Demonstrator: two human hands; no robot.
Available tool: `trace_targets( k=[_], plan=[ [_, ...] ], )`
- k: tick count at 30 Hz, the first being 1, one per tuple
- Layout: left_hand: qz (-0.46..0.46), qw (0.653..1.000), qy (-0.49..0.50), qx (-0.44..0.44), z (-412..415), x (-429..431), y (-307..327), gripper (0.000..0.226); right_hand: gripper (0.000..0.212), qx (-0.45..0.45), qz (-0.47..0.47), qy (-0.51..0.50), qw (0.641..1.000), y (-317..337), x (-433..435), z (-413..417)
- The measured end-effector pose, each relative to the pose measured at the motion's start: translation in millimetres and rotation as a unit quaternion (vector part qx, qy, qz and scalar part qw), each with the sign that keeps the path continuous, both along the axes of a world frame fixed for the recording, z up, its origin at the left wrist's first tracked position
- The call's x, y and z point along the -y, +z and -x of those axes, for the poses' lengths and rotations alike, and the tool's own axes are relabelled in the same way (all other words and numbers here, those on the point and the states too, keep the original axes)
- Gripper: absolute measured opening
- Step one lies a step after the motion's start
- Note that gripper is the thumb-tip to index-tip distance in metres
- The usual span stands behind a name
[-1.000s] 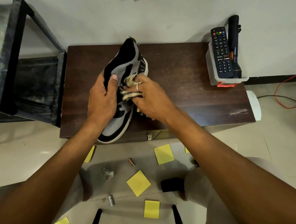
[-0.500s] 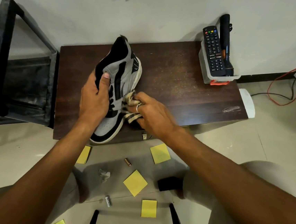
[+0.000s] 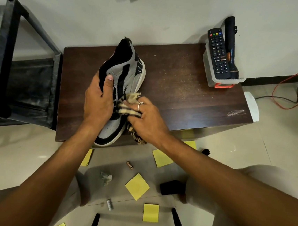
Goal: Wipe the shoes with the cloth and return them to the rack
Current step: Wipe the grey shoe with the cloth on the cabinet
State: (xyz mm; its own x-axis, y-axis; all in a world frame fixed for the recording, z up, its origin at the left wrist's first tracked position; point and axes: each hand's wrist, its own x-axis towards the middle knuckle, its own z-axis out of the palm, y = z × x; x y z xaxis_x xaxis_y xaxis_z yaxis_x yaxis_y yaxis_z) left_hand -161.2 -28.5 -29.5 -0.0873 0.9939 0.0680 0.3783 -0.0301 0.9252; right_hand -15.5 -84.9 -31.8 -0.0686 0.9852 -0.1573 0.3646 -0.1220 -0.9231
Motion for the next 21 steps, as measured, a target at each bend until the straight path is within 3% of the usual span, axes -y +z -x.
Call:
trace_targets(
  k=[3,5,8,11,13,17,21],
  plan=[
    [-0.003,1.0,-0.004,-0.007,0.2,-0.3,0.8,0.046,0.022,0.024,0.023,0.033,0.999,6.8,0.7,-5.6],
    [-0.003,1.0,-0.009,-0.003,0.7,-0.4,0.7,0.046,0.014,0.016,0.01,0.004,1.0,10.8,-3.4,-11.3],
    [-0.007,1.0,-0.01,-0.005,1.0,-1.8,-1.0,0.047,0.031,-0.013,-0.011,-0.1,0.995,9.3,-0.8,0.0],
    [-0.013,1.0,-0.006,-0.022,3.1,-2.8,-1.8,0.048,0.046,-0.036,-0.017,-0.098,0.994,3.4,21.9,32.0],
    [-0.014,0.999,-0.01,-0.037,4.4,-2.8,-1.6,0.046,0.042,-0.043,-0.013,-0.102,0.994,-0.1,27.4,37.6],
    [-0.006,0.998,-0.011,-0.055,-0.9,1.9,8.9,0.045,0.013,-0.049,0.011,-0.128,0.991,-2.8,9.7,19.6],
    [0.062,0.99,-0.038,-0.119,-13.1,8.6,20.5,0.068,0.016,-0.088,-0.001,-0.229,0.97,2.4,-11.7,4.4]
  ],
)
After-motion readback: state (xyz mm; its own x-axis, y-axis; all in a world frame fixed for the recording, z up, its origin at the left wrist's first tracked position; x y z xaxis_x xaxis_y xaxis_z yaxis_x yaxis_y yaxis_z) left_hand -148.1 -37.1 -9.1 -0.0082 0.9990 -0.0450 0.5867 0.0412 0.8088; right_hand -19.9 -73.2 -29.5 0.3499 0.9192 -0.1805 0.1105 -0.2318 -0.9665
